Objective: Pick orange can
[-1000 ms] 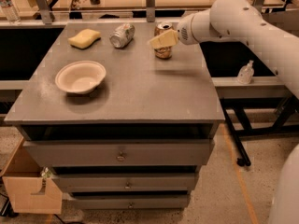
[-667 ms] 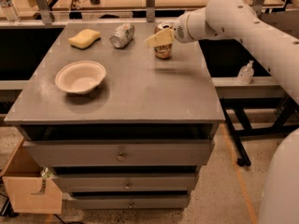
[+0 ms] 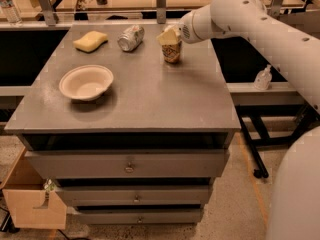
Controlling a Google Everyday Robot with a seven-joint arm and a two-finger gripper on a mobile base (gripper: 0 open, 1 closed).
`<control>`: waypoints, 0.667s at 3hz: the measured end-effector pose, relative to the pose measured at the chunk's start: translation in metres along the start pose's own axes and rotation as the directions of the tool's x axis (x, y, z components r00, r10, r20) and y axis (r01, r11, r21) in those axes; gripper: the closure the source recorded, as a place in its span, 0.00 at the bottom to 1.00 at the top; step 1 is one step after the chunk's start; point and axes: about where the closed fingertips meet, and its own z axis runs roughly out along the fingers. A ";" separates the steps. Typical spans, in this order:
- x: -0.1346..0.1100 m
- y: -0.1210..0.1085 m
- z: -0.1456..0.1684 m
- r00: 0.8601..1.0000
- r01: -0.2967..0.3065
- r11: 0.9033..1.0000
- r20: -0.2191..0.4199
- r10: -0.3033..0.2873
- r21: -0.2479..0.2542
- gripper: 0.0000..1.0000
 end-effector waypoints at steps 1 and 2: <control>-0.006 0.004 -0.005 1.000 0.009 1.000 0.006 -0.009 -0.002 0.72; -0.024 0.006 -0.025 0.998 0.031 1.000 0.050 -0.031 -0.004 0.95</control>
Offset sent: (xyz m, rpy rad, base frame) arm -0.0255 -0.0072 0.0667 0.0274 -0.1153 0.0407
